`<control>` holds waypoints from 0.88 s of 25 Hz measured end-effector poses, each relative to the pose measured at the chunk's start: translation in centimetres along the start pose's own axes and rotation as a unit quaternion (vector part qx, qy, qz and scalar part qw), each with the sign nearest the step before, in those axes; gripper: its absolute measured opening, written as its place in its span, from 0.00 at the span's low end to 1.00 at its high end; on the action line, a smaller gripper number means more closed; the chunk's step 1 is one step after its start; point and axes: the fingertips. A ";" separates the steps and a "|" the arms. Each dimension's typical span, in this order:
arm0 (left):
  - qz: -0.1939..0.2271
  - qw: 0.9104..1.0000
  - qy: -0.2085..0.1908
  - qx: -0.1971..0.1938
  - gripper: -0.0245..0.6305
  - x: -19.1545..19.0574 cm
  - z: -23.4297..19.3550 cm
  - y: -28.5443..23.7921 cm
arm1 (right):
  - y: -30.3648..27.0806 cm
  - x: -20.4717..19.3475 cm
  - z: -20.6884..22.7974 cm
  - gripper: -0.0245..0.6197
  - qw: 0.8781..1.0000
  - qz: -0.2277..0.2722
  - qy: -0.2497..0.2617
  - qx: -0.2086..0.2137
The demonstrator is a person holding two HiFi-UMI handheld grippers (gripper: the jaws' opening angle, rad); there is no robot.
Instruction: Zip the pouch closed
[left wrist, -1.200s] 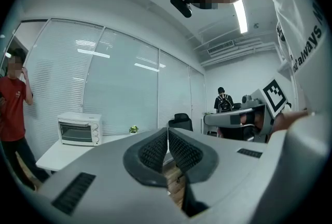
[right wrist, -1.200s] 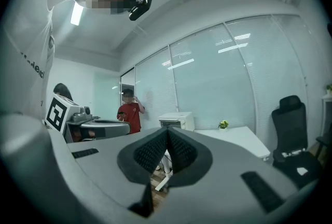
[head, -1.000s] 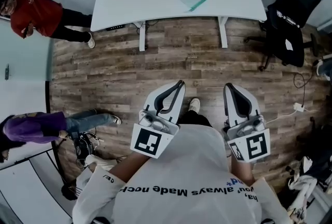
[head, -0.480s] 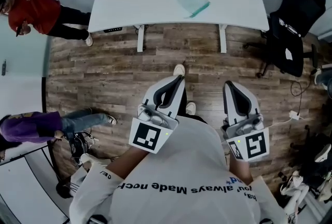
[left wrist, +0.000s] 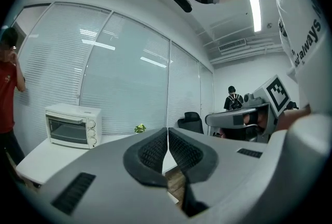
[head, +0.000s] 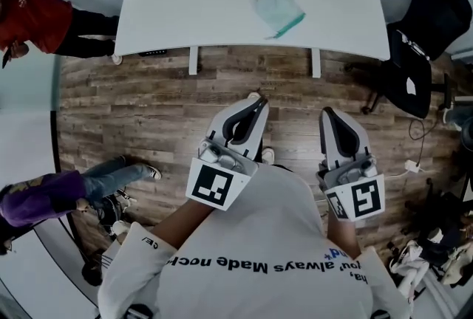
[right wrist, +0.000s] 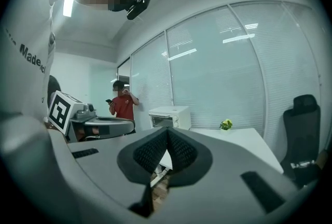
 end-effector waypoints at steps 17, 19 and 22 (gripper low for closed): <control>-0.004 0.999 0.011 -0.036 0.07 3.0 -14.8 -11.9 | -16.8 6.3 6.6 0.05 0.998 -0.040 0.039 -0.034; -0.005 0.999 0.004 -0.044 0.07 3.0 -15.5 -12.9 | -17.8 6.5 7.4 0.05 0.997 -0.043 0.040 -0.044; -0.013 0.998 -0.017 -0.064 0.07 2.5 -15.8 -14.4 | -18.8 6.4 8.2 0.05 0.997 -0.044 0.041 -0.051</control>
Point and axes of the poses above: the fingertips, and each gripper's own axes: y backward along the fingers, z to its right, x out of its top, and after that the axes turned 10 degrees about -z, right-handed
